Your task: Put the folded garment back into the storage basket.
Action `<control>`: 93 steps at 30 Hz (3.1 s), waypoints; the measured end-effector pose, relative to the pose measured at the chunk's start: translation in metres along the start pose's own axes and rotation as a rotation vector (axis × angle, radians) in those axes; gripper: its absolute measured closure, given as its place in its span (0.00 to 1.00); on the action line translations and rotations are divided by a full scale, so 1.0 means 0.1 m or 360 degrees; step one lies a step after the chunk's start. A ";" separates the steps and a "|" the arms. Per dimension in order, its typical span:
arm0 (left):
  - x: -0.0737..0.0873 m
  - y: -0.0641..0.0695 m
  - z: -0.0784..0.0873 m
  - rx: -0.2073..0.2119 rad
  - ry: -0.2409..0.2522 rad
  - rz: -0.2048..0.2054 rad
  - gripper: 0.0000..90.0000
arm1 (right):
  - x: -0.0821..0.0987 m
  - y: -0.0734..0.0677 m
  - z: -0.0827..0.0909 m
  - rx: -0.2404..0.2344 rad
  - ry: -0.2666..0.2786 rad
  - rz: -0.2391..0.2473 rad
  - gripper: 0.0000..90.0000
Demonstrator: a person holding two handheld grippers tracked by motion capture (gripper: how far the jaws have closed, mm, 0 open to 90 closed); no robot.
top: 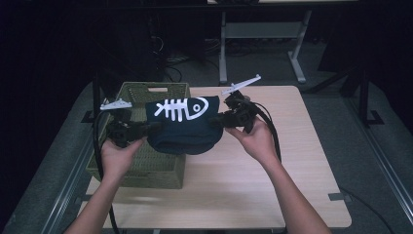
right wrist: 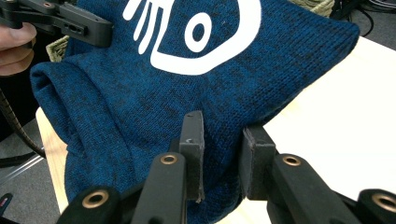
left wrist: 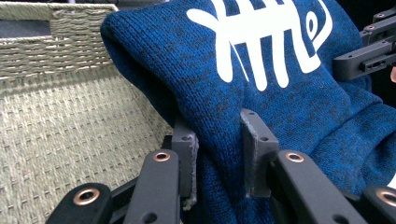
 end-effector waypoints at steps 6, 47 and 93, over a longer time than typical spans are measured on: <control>0.01 -0.06 0.03 -0.0016 0.0001 0.0001 0.78 | -0.03 -0.02 -0.07 -0.0010 -0.0009 0.0009 0.82; 0.22 -0.66 0.28 -0.0183 -0.0020 0.0124 0.78 | -0.30 -0.23 -0.73 -0.0080 -0.0044 0.0055 0.82; 0.35 -1.13 0.37 -0.0359 -0.0057 0.0228 0.76 | -0.42 -0.34 -1.34 -0.0101 -0.0063 0.0029 0.81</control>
Point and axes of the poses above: each handheld gripper's, and its own axes: z roughly backward along the jaws, x roughly out of its underside, y roughly to its right, the point moved 5 cm from there along -z, roughly forward along the jaws, and after that the axes turned 10 degrees about -x, right-handed, at the moved point
